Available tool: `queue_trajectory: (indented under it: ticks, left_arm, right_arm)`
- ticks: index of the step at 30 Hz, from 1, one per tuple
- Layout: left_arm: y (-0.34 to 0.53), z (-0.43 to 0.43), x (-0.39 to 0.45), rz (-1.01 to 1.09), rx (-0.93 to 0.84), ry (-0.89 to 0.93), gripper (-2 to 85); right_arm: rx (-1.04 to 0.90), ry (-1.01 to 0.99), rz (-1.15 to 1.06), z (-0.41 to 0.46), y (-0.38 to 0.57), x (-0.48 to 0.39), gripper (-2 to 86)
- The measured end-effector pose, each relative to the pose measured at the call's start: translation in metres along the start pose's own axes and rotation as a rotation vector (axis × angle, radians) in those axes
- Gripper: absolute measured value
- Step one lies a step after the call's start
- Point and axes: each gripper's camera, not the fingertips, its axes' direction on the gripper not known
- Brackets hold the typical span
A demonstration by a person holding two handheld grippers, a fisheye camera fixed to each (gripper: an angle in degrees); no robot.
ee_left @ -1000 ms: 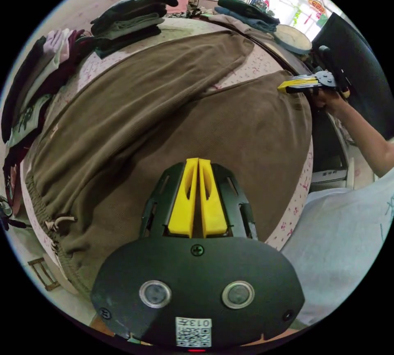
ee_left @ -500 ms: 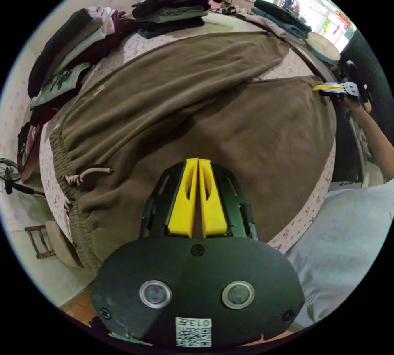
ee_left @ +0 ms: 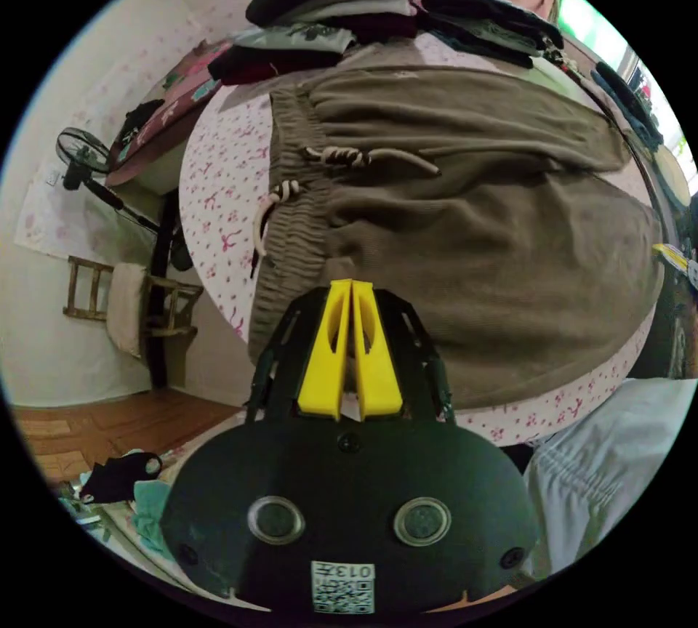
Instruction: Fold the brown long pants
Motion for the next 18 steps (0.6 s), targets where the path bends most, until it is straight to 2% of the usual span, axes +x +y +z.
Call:
queue_trajectory:
  ticks: [3, 5, 7, 11, 14, 16, 18]
  left_arm:
    - [0.008, -0.001, -0.027, -0.104, 0.059, 0.117, -0.4]
    - [0.005, -0.006, -0.031, -0.142, 0.049, 0.133, -0.4]
    - [-0.002, -0.024, -0.016, -0.031, 0.1, 0.049, -0.4]
    - [-0.019, -0.041, -0.012, 0.043, 0.198, 0.04, -0.4]
    - [-0.045, -0.033, -0.02, 0.051, 0.164, 0.045, -0.4]
    - [-0.064, -0.017, -0.029, 0.067, 0.066, 0.015, -0.4]
    - [-0.07, -0.015, -0.043, 0.029, 0.064, 0.044, -0.4]
  right_arm:
    - [-0.017, 0.029, -0.025, 0.006, -0.008, -0.004, -0.1]
    - [-0.037, 0.002, -0.021, 0.004, -0.017, 0.002, 0.0]
    - [-0.022, 0.015, -0.015, -0.002, -0.023, 0.004, 0.0]
    - [0.042, 0.023, -0.059, -0.014, -0.043, -0.002, 0.1]
    - [0.031, -0.007, -0.103, -0.011, -0.067, -0.007, 0.1]
    - [0.027, -0.001, -0.12, -0.008, -0.08, -0.009, 0.1]
    - [-0.049, 0.027, -0.129, 0.001, -0.093, -0.009, 0.1]
